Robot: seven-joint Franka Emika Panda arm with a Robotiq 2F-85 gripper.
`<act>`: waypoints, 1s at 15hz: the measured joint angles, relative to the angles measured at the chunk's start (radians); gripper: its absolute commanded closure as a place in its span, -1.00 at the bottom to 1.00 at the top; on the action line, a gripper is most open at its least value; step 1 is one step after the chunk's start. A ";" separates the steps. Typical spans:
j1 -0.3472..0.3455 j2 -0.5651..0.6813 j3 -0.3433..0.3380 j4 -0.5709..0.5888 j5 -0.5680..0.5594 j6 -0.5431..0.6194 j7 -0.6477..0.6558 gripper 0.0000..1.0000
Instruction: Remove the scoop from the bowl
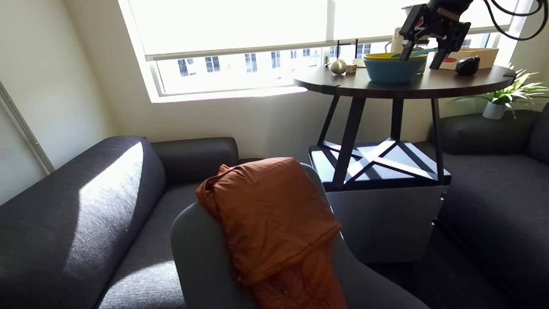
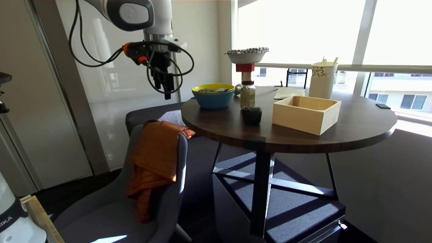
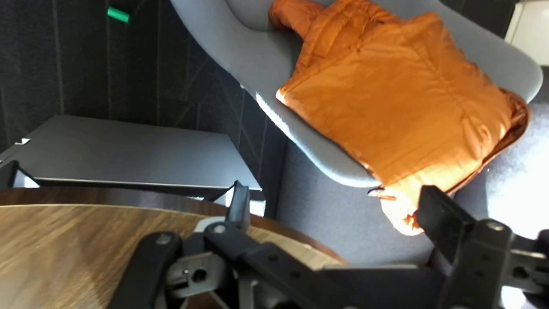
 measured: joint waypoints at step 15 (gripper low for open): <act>-0.206 -0.018 -0.002 -0.026 -0.299 0.357 0.557 -1.00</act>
